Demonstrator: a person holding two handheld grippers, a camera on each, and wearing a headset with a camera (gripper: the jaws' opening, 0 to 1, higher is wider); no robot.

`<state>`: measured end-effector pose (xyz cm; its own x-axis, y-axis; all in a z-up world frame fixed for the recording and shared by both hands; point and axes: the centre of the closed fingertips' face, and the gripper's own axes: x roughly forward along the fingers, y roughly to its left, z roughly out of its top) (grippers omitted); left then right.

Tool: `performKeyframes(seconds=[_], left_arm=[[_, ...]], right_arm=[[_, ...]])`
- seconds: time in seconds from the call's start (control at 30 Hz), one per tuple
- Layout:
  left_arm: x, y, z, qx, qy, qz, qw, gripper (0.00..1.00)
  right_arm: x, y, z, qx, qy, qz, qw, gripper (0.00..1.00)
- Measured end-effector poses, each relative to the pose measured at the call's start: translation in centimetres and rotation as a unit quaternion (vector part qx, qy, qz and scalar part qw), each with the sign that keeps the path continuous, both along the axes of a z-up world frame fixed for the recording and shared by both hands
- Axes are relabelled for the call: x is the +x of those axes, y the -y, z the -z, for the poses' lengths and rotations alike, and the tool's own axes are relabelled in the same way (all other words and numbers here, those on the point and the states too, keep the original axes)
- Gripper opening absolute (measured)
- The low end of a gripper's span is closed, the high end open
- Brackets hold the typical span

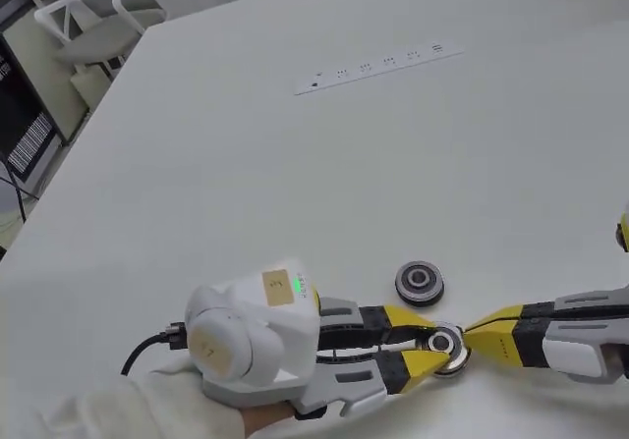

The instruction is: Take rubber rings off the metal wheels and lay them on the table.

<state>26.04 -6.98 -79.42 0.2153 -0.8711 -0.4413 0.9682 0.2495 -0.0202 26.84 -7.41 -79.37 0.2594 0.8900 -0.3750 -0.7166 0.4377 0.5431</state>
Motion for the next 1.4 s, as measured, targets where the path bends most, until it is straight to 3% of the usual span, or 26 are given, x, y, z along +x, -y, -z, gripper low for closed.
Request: performKeyframes(seconds=[0.43, 1.4], left_arm=[[0.0, 0.1, -0.1, -0.001, -0.002, -0.001, 1.0000, 0.13], [-0.1, 0.2, -0.2, -0.002, -0.001, -0.001, 1.0000, 0.13]], right_arm=[[-0.1, -0.2, -0.4, 0.005, 0.010, -0.005, 0.9999, 0.00], [-0.4, -0.6, -1.2, 0.029, 0.007, -0.012, 0.9995, 0.00]])
